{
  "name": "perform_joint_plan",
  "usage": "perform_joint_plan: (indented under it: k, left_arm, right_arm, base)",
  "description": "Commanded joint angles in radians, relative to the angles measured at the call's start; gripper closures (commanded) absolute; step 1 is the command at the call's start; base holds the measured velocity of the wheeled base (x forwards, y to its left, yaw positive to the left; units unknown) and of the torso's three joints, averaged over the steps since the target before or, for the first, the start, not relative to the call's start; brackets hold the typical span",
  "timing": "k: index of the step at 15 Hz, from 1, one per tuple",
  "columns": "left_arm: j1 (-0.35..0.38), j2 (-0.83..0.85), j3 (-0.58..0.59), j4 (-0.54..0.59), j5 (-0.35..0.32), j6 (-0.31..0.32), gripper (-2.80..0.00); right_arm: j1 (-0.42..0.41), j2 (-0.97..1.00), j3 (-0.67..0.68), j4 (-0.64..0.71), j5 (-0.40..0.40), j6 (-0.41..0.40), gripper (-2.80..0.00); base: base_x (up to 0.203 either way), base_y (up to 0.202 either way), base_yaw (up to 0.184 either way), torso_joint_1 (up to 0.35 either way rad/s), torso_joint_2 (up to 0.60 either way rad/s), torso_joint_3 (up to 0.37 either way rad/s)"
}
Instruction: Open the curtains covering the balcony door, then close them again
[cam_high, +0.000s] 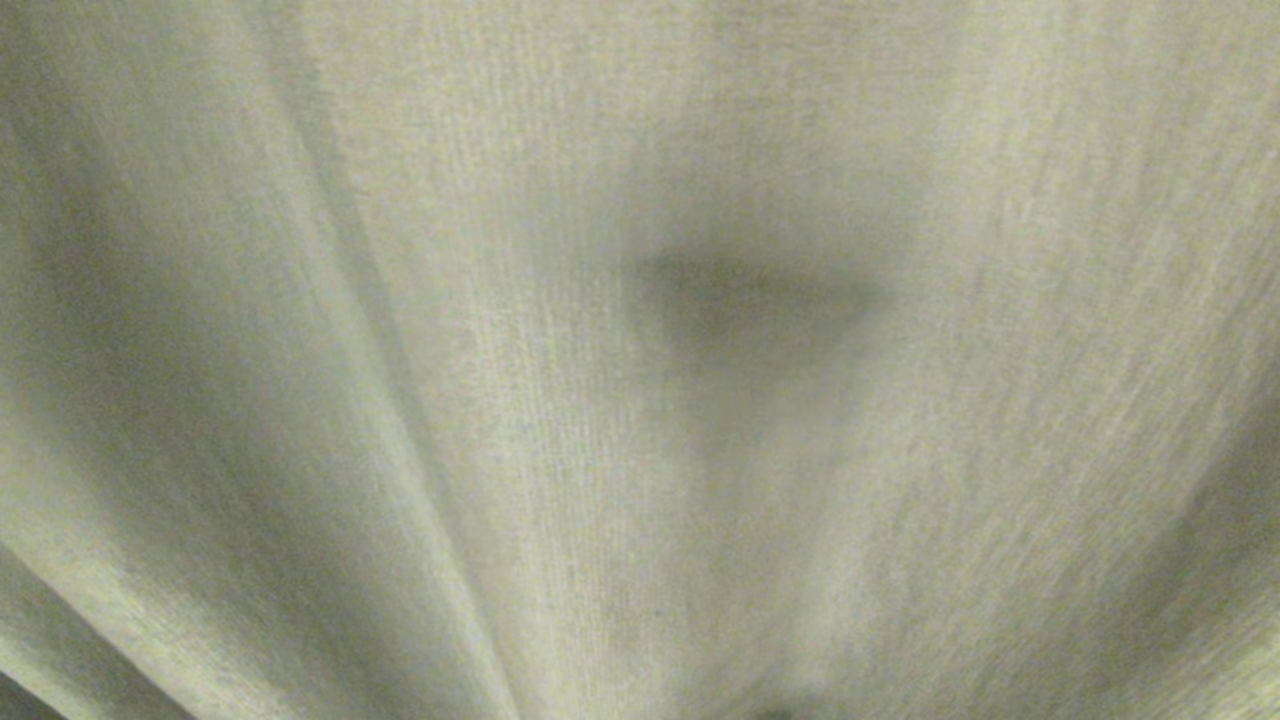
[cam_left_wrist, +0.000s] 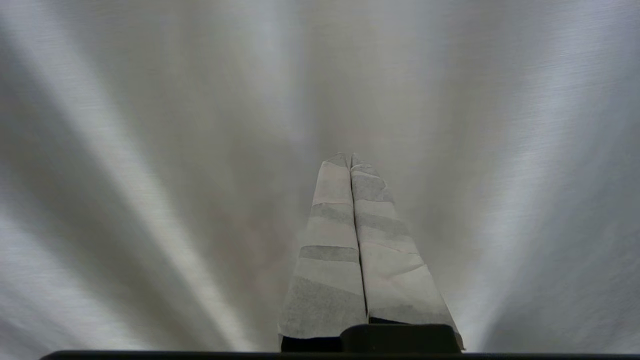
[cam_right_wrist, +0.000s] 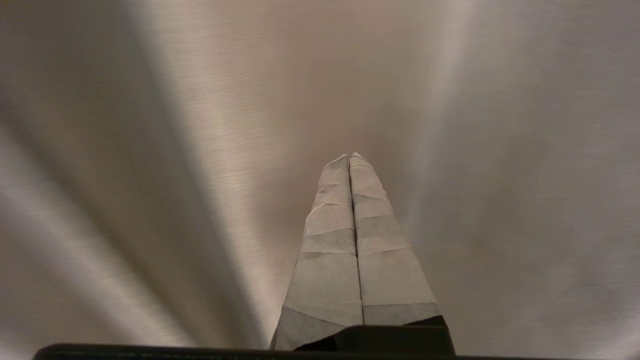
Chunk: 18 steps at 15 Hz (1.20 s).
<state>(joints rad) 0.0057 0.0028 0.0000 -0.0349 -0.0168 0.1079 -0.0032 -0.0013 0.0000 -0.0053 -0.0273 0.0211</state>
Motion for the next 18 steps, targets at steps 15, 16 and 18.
perform_joint_plan:
  k: [15, 16, 18]
  left_arm:
    - [0.000, -0.001, 0.000, 0.002, 0.011, -0.051, 0.00]
    - [0.000, -0.001, 0.000, 0.003, 0.011, -0.053, 0.00]
    - [0.000, -0.001, 0.000, 0.003, 0.012, -0.067, 0.00]
  right_arm:
    - [0.000, 0.001, 0.000, -0.001, 0.000, 0.000, 0.00]
    - [0.000, 0.001, 0.000, -0.001, 0.000, 0.000, 0.00]
    - [0.000, 0.001, 0.000, -0.001, 0.000, 0.000, 0.00]
  base:
    - [0.000, -0.151, 0.002, 0.002, 0.00, 0.003]
    - [0.000, 0.000, 0.000, 0.000, 0.00, 0.000]
    - [0.000, 0.000, 0.000, 0.000, 0.00, 0.000]
